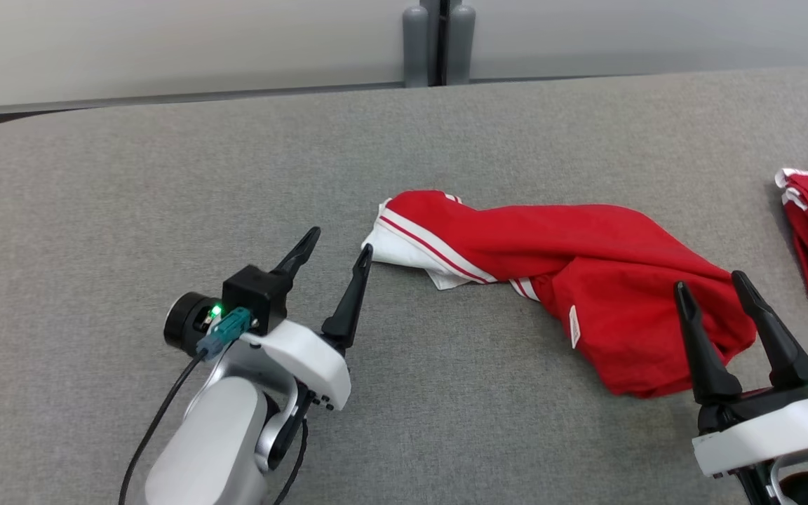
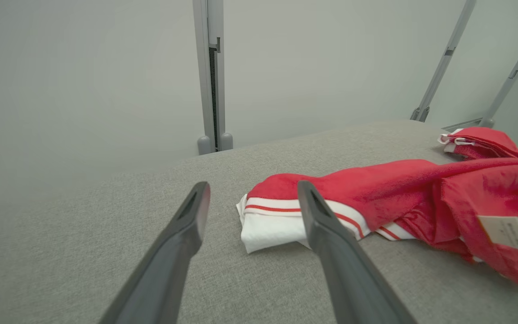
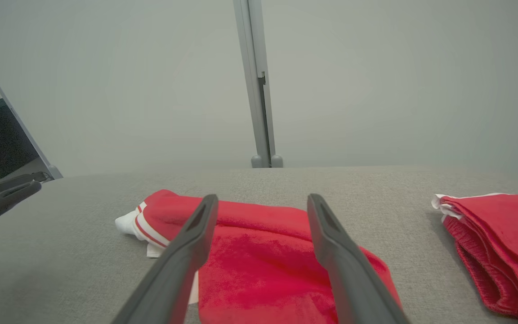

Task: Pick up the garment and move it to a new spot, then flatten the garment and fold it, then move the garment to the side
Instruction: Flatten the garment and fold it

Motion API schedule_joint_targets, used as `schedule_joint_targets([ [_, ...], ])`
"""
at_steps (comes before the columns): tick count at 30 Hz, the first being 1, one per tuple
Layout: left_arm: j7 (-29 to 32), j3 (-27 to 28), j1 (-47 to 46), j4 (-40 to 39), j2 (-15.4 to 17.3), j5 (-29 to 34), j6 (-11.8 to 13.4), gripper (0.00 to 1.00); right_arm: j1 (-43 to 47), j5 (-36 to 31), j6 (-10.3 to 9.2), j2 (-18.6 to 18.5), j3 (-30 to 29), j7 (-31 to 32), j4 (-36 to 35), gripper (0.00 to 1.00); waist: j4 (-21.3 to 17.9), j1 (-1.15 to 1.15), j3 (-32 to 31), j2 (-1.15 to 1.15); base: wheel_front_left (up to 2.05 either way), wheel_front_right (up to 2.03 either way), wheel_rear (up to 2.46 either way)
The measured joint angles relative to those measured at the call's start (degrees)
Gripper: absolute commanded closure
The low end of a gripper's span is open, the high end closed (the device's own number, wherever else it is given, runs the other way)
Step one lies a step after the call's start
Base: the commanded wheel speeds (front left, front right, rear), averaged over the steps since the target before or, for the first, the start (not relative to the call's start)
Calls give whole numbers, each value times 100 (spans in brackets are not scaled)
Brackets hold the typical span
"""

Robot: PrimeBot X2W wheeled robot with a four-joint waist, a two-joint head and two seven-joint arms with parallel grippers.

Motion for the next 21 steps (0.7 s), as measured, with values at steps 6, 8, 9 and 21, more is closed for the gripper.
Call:
schedule_joint_targets([
  [6,220,-136,-920,1303,-97,-266,-238,0,-268,114,0,-32,147,-148,175,0,-327,0,398,0,0,0,0],
  [8,325,-179,-1170,1762,-124,-382,-288,0,-322,158,0,-34,189,-205,246,0,-433,0,511,0,0,0,0],
  [9,365,-192,-1273,1962,-135,-460,-314,0,-347,167,0,-41,205,-250,281,0,-479,0,564,0,0,0,0],
  [21,170,-385,-1813,2993,-169,-1155,-425,100,-516,327,0,-44,225,-480,590,0,-663,0,777,0,0,0,0],
])
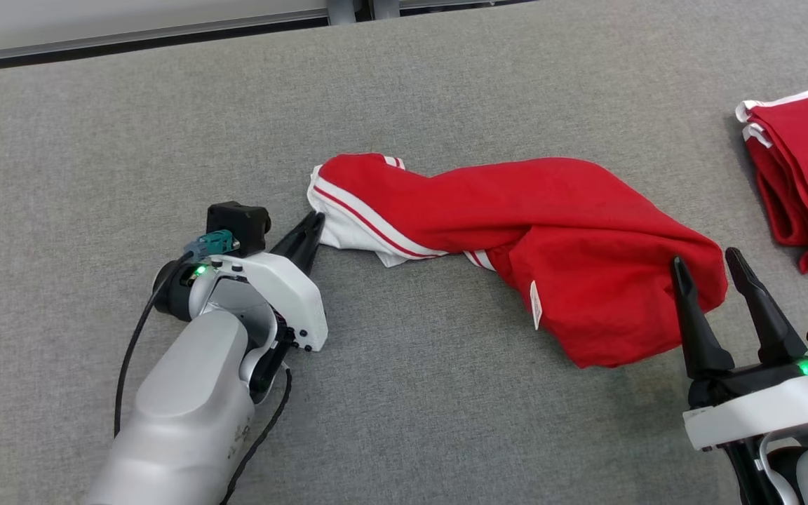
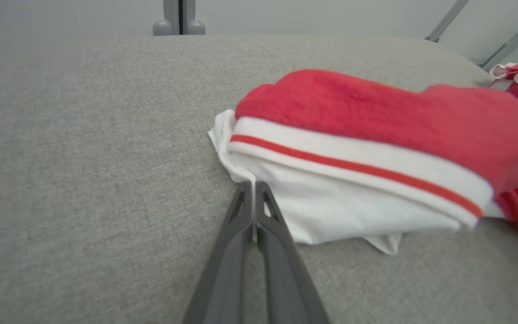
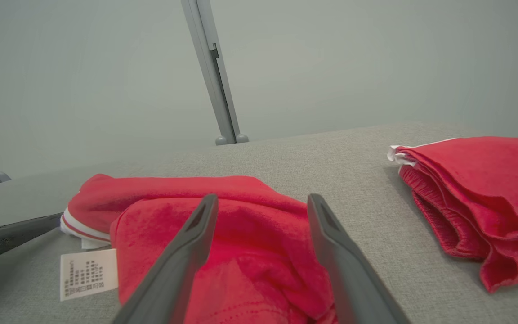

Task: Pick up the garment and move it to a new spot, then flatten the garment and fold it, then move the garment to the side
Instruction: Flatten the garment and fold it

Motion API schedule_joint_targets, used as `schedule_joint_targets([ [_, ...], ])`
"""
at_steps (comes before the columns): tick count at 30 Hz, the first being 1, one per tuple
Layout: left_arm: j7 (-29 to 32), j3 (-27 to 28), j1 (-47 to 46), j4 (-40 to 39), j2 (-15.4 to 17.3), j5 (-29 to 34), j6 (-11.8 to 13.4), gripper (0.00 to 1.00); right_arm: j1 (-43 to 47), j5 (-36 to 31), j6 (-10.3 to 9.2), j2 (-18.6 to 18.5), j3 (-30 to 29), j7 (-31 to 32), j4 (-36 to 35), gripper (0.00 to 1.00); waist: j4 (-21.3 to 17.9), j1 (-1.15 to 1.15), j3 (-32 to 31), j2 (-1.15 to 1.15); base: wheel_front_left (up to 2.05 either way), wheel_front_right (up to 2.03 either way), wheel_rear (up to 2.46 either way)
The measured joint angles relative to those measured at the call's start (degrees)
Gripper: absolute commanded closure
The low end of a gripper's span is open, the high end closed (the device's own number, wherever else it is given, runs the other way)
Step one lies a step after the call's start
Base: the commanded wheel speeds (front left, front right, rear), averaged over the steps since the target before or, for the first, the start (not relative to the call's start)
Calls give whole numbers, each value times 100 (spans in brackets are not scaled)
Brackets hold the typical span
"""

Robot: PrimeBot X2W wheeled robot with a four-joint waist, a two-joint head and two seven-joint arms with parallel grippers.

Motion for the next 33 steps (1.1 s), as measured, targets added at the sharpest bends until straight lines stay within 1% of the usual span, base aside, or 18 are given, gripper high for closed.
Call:
schedule_joint_targets([
  [5,-453,41,0,-130,146,-42,8,100,1,8,0,8,-48,-38,13,0,113,0,-43,0,0,0,0],
  [7,-597,96,20,-261,192,-53,90,100,2,8,0,7,-66,-41,2,0,167,0,-71,0,0,0,0],
  [8,-704,166,104,-474,248,-62,199,100,12,13,0,11,-97,-41,-23,0,230,0,-104,0,0,0,0],
  [12,-818,334,517,-1109,438,-78,489,100,95,-23,0,58,-200,-5,-102,0,379,0,-192,0,0,0,0],
  [13,-818,334,517,-1109,438,-78,489,100,95,-23,0,58,-200,-5,-102,0,379,0,-192,0,0,0,0],
  [17,-831,506,1202,-2061,691,-114,898,100,214,-34,0,98,-293,56,-175,0,561,0,-293,0,0,0,0],
  [20,-655,643,1871,-2881,910,-165,1249,100,289,-44,0,109,-359,97,-200,0,698,0,-370,0,0,0,0],
  [24,-327,754,2755,-3928,1057,-269,1700,100,364,-43,0,112,-402,143,-236,0,857,0,-447,0,0,0,0],
  [26,-194,777,3106,-4315,1083,-332,1853,100,372,-43,0,109,-421,170,-268,0,914,0,-464,0,0,0,0],
  [28,-100,781,3342,-4543,1089,-377,1959,100,372,-44,0,110,-417,189,-310,0,942,0,-467,0,0,0,0],
  [29,-68,773,3403,-4587,1094,-376,1989,94,372,-45,0,108,-419,209,-325,0,947,0,-463,0,0,0,0],
  [30,-54,765,3437,-4606,1092,-379,2011,6,371,-45,0,105,-414,230,-335,0,946,0,-461,0,0,0,0],
  [31,-35,754,3442,-4610,1077,-391,2011,0,371,-46,0,104,-410,236,-341,0,944,0,-461,0,0,0,0],
  [33,-101,732,3441,-4612,1048,-387,2011,0,368,-53,0,93,-400,241,-360,0,930,0,-465,0,0,0,0],
])
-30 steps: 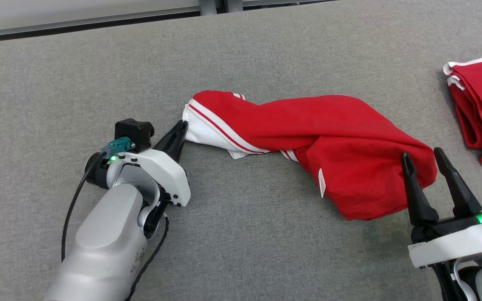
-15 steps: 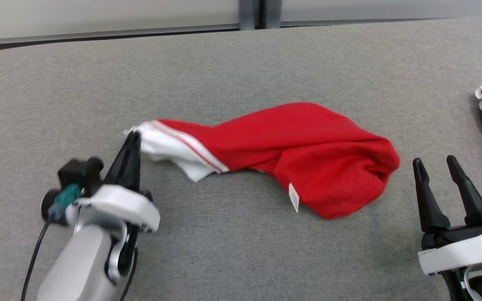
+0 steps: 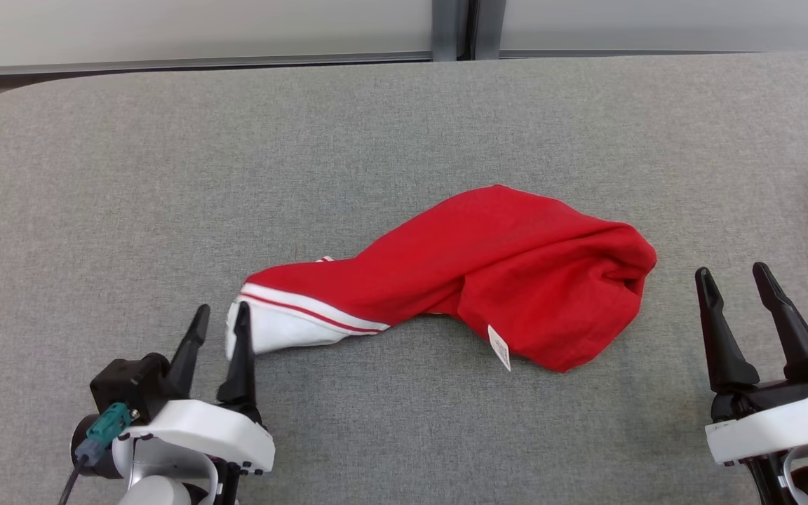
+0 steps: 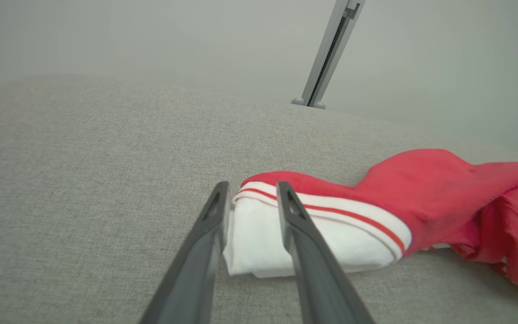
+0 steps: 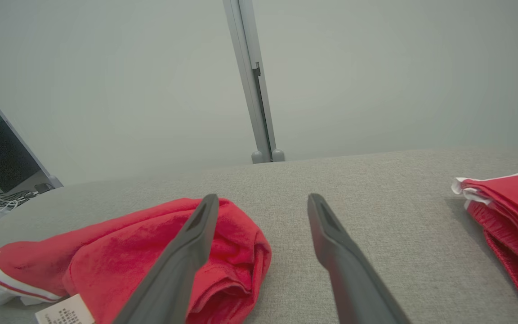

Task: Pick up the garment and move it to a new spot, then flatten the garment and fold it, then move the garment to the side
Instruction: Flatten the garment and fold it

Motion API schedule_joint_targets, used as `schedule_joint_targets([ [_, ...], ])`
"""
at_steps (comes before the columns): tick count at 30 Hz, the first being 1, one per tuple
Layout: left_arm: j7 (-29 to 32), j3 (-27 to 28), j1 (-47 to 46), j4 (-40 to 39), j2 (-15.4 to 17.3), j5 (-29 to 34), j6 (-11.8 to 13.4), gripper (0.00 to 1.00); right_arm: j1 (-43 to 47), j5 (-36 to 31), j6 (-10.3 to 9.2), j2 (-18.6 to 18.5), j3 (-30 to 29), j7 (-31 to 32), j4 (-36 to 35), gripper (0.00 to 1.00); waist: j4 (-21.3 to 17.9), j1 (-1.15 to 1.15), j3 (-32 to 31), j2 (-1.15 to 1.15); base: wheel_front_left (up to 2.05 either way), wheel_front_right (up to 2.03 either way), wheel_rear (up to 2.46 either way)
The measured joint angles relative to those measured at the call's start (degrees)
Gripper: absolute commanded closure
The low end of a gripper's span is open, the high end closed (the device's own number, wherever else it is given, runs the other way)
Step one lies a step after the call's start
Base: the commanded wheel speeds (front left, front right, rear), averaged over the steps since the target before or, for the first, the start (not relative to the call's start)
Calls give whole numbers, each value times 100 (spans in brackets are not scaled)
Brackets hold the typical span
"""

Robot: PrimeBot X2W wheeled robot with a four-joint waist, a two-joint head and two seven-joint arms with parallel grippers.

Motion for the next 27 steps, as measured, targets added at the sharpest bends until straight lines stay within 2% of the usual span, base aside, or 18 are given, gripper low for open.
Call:
schedule_joint_targets([
  [10,-801,-20,-388,12,21,645,-37,0,34,-76,0,-46,0,66,-60,0,-43,0,-177,0,0,0,0],
  [18,-878,176,-483,-145,118,1083,-261,0,223,-222,0,-86,0,183,-105,0,-18,0,-454,0,0,0,0],
  [27,-879,380,-54,183,257,981,-402,0,427,-298,0,-54,-2,283,-175,0,-32,0,-748,0,0,0,0],
])
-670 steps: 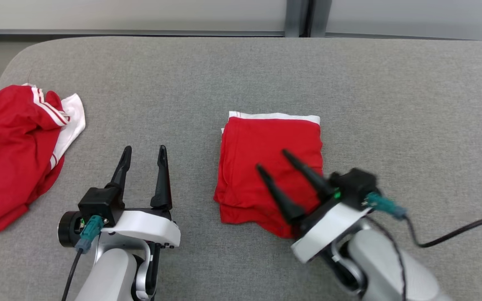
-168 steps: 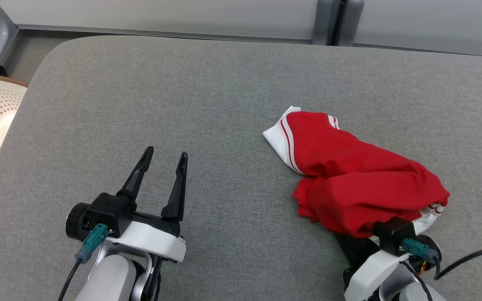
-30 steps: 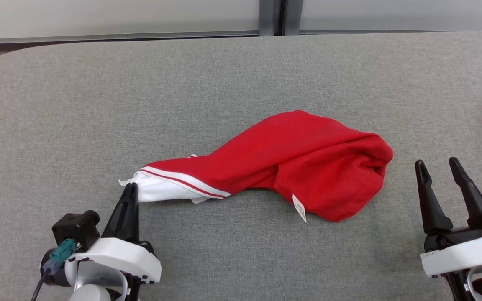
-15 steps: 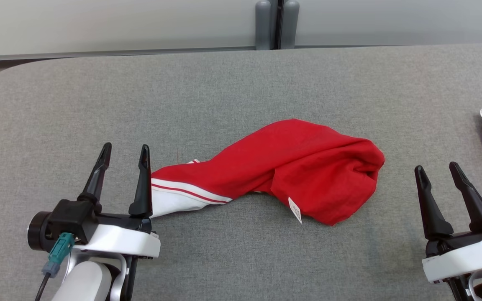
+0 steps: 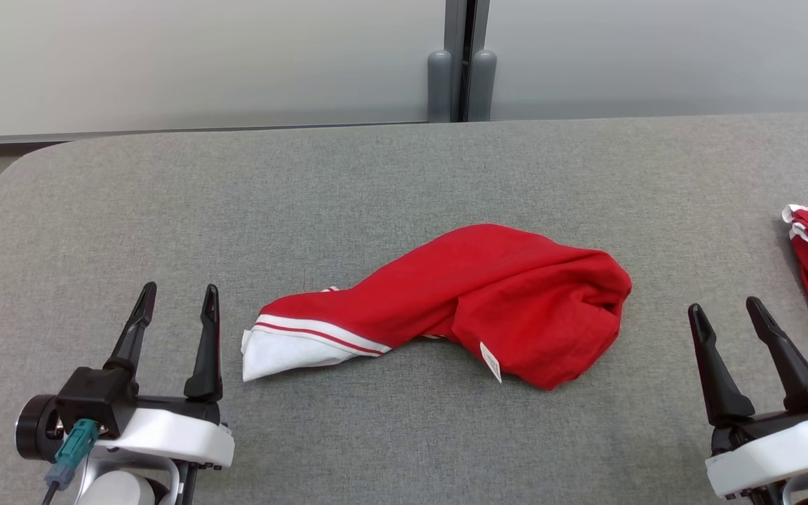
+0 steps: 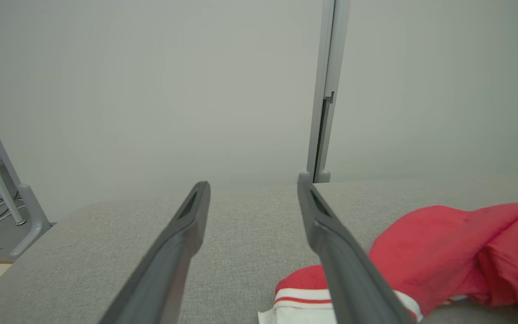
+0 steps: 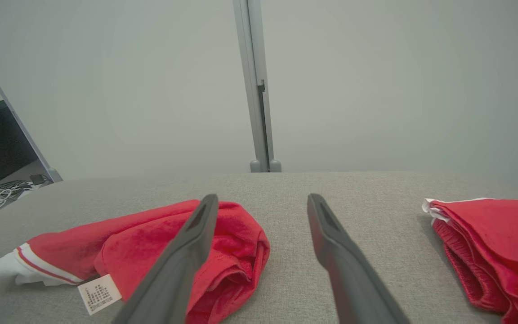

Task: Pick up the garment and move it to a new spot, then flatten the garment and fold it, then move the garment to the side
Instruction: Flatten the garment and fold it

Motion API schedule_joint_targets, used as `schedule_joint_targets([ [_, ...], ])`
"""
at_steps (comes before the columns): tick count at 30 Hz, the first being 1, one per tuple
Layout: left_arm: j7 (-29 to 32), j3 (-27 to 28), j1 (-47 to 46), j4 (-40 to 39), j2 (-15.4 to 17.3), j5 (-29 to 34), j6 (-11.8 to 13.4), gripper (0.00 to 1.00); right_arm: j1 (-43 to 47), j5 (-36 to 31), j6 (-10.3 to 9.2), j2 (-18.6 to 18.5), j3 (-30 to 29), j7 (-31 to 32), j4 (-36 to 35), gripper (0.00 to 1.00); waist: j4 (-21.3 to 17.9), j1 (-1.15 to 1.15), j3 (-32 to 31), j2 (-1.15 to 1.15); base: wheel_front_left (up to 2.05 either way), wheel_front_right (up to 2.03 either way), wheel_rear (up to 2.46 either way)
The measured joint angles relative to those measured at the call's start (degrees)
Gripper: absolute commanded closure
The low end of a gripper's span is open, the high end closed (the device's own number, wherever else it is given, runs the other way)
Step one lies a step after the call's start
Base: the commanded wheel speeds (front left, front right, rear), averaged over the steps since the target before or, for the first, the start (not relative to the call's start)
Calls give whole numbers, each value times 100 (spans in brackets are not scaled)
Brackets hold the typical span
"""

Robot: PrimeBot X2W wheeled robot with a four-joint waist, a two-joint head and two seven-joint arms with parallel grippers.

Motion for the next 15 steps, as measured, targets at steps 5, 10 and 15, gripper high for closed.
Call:
schedule_joint_targets([
  [5,-1,-18,2,62,-22,-14,-35,0,19,-16,0,7,-7,15,-40,0,21,0,13,0,0,0,0],
  [10,-1,-48,-43,105,-59,-15,-51,0,15,-30,0,-21,41,46,-51,0,60,0,55,0,0,0,0],
  [15,-1,-77,-116,115,-125,-14,-53,0,-161,-57,0,-186,610,141,42,0,149,0,142,0,0,0,0],
])
